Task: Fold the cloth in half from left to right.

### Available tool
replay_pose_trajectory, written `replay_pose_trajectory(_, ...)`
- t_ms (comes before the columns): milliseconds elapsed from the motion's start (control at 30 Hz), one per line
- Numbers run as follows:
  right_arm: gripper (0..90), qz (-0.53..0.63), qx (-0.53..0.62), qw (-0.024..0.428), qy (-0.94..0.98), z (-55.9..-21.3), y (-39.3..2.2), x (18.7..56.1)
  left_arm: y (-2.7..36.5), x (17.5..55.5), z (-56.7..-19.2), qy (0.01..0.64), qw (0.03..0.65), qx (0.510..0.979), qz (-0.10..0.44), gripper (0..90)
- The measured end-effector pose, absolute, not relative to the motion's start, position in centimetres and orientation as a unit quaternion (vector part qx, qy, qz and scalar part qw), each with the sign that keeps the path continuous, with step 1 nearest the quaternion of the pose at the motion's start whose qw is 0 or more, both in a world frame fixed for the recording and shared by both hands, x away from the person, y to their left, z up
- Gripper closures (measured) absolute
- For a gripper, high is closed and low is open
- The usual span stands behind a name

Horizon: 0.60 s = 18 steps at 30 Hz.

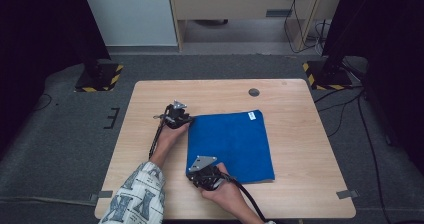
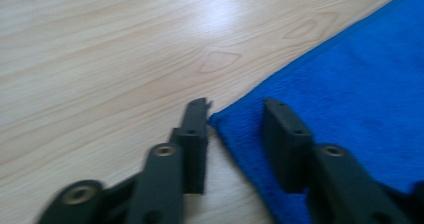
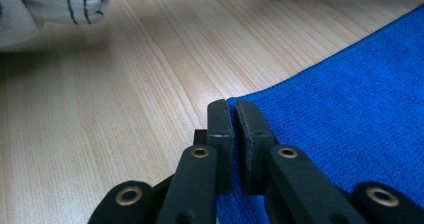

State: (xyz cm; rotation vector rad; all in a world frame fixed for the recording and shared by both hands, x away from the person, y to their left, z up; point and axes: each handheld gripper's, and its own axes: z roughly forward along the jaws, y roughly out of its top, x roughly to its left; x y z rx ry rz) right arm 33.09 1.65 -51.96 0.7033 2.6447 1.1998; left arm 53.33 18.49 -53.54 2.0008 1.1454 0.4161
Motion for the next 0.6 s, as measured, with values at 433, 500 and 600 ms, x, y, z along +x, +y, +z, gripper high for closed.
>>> replay_pose_trajectory(433,86.2,0.412,0.238,0.09,0.875,-51.1,1.4,32.6,17.3,52.6,-50.8,0.435,0.402,0.789,0.164,85.3)
replay_pose_trajectory(500,86.6,0.419,0.242,0.093,0.87,-50.8,1.4,32.5,17.0,52.6,-50.0,0.433,0.401,0.79,0.166,85.3)
replay_pose_trajectory(600,86.9,0.428,0.245,0.102,0.864,-50.3,1.5,32.3,16.9,52.6,-49.3,0.436,0.404,0.785,0.174,85.9)
